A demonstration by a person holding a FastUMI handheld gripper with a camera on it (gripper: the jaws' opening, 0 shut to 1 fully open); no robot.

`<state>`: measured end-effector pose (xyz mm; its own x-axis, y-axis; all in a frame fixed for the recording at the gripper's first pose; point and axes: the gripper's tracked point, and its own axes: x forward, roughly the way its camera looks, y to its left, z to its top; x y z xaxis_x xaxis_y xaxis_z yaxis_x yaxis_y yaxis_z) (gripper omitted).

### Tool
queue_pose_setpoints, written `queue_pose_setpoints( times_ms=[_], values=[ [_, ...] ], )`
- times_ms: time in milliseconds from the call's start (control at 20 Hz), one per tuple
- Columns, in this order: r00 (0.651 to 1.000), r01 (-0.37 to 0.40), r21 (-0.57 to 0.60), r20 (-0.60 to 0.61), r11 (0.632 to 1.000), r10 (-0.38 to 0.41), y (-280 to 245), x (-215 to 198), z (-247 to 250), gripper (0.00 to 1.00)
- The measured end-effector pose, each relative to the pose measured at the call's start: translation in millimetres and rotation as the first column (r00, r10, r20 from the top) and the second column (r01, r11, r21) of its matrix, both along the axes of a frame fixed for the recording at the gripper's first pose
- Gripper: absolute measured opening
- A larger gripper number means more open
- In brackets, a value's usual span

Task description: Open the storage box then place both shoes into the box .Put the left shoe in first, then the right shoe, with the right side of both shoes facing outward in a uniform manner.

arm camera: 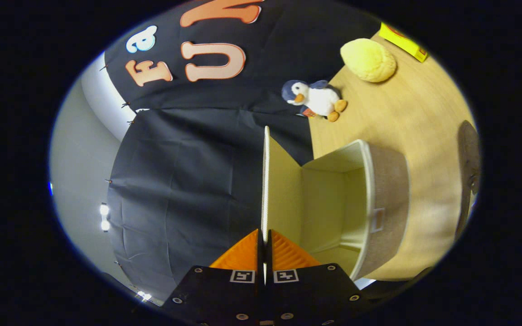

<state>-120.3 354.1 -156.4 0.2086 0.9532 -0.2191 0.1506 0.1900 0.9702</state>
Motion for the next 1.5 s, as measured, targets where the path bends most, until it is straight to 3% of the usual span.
queue_pose_setpoints(
  times_ms=[250,600,750,800,850,1000,1100,1250,1400,1500],
  values=[
    [0.99,-0.061,-0.029,0.129,0.998,0.064,66.6,6.6,42.2,0.02],
    [0.989,-0.093,-0.047,0.109,0.995,0.098,161.7,4.7,51.8,0.03],
    [0.985,-0.088,-0.102,0.141,0.991,0.102,180.9,2.4,45.3,0.09],
    [0.983,-0.091,-0.108,0.152,0.99,0.106,183.1,1.4,44.3,0.21],
    [0.981,-0.093,-0.114,0.161,0.989,0.111,181.4,-0.3,44.0,0.26],
    [0.972,-0.085,-0.163,0.204,0.983,0.118,159.1,1.7,35.7,0.64],
    [0.966,-0.046,-0.191,0.241,0.98,0.093,136.1,4.7,30.1,0.75],
    [0.954,0.018,-0.293,0.292,0.956,0.071,91.0,13.0,1.4,0.78],
    [0.947,0.084,-0.418,0.317,0.905,0.058,33.0,16.3,-36.7,0.88],
    [0.948,0.126,-0.481,0.315,0.868,0.037,-8.0,17.9,-62.2,0.89]
  ],
)
